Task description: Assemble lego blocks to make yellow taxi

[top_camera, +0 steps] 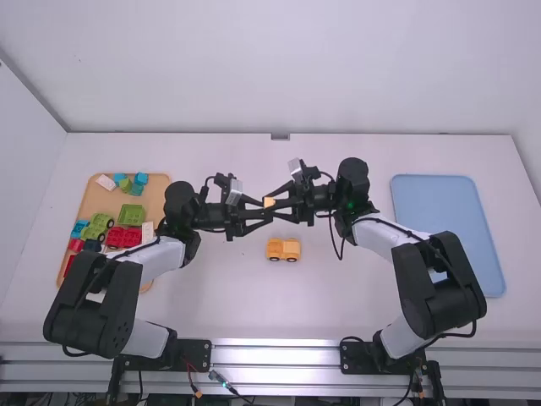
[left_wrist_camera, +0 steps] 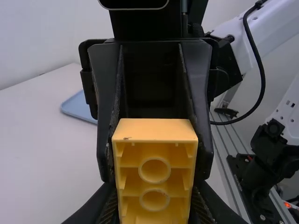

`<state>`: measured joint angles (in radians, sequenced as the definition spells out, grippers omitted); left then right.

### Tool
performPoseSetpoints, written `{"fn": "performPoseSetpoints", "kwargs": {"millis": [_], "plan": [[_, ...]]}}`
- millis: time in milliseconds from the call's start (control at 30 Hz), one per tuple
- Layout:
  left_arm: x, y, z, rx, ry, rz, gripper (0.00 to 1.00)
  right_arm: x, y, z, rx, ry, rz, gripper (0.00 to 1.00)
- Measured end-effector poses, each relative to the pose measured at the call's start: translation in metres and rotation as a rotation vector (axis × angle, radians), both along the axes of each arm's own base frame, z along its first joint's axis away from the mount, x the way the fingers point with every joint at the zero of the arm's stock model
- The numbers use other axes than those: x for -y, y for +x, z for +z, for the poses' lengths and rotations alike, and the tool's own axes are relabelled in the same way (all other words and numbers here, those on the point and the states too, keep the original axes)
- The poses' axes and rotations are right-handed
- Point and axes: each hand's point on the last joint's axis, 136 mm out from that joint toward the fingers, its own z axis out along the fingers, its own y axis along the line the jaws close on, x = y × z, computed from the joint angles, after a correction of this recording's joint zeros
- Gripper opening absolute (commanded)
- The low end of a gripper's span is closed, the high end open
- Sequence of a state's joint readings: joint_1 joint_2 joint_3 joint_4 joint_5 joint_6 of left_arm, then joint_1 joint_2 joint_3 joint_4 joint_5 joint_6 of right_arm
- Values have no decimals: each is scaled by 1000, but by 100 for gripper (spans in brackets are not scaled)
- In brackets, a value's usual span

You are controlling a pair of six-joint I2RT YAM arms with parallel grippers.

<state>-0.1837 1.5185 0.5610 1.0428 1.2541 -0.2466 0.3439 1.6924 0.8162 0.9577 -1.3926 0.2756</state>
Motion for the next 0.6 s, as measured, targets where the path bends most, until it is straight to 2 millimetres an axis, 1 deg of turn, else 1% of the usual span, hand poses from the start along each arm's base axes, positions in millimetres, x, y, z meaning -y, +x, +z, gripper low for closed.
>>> {"fn": "performPoseSetpoints", "kwargs": {"millis": [33,67,100,133,200,233,300,333,367,400,467,500,567,600], "plan": [[0,0,0,0,0,1,24,0,0,0,1,0,-2,26],[0,0,0,-1,0,1,27,0,0,0,2,0,-2,26],[0,0,0,1,0,2,46,0,1,0,3,1,-3,24],[0,0,0,3,-1,1,72,0,1,0,-1,0,-8,22],[0,0,1,10,-1,1,85,0,3,0,-4,-1,-16,20],[0,0,1,8,-1,1,99,0,6,0,-6,-2,-34,17],[0,2,-1,-4,2,9,99,0,11,-3,-28,-11,-62,14],[-1,3,-3,-20,6,19,99,1,17,-7,-57,-24,-95,12],[-1,6,-8,-51,13,37,99,3,27,-16,-106,-51,-153,11],[-2,7,-11,-76,18,48,99,4,30,-19,-121,-60,-167,11],[-5,15,-28,-177,48,106,99,14,52,-43,-222,-141,-309,11],[-7,18,-37,-222,69,138,99,19,60,-57,-263,-190,-370,11],[-10,22,-52,-280,103,179,99,27,68,-75,-308,-260,-441,10],[-14,25,-65,-327,140,225,99,32,71,-88,-337,-324,-487,9]]}}
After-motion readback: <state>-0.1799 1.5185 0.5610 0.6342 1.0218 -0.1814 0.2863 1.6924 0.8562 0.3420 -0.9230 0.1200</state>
